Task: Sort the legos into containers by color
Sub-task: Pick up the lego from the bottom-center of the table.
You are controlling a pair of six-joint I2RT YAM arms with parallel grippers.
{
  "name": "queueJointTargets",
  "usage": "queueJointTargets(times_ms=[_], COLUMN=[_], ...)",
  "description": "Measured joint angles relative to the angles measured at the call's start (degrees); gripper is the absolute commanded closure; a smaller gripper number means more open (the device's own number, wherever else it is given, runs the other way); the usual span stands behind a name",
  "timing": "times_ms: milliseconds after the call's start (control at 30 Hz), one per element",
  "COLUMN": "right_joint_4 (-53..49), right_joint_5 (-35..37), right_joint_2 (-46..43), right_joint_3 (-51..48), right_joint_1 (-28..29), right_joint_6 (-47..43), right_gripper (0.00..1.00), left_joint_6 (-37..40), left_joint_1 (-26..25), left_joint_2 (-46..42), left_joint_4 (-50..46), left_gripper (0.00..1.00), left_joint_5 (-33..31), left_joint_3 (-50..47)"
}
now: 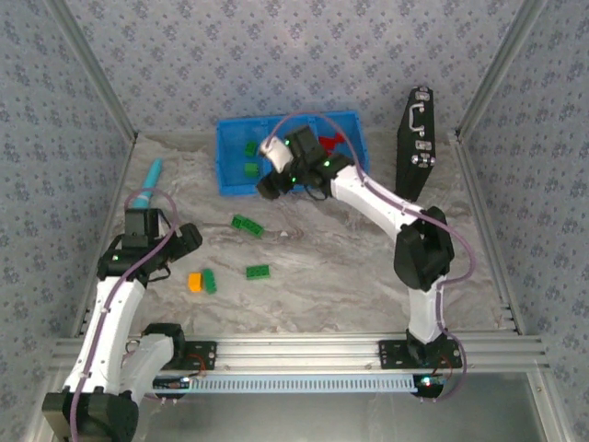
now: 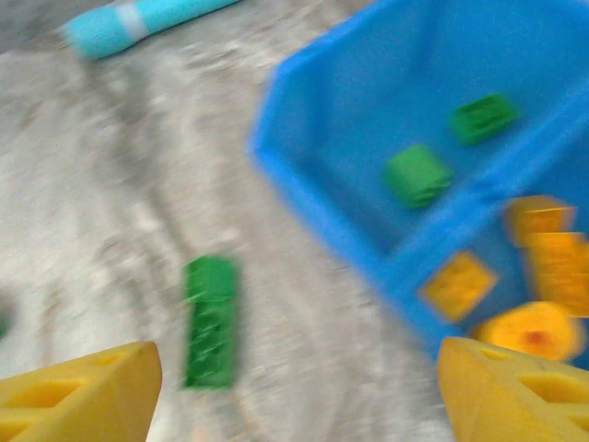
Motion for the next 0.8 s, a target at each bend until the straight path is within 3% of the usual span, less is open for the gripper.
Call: queueJointTargets(times_ms=[267, 633, 800], right_joint_4=[0.17, 4.98, 9.14], right_joint_5=[-8.20, -7.15, -5.90], right_joint_2=[-5.14, -11.19, -10.80], right_joint_3=[-16.76, -34.34, -35.23], right_joint_1=[8.44, 15.47, 15.52], right_joint_6=[-6.01, -20.81, -24.90], right_gripper=[0.19, 0.18, 0.16], left_joint_6=[0.28, 2.91, 4.00], left_joint_1=[0.00, 0.00, 0.00], left_joint_2=[3.67, 7.43, 7.37], left_joint_4=[3.26, 6.03, 6.08], left_gripper=[0.02, 0.02, 0.02], left_joint_5=[1.20, 3.02, 3.04], left_joint_3=[0.35, 4.90, 5.05])
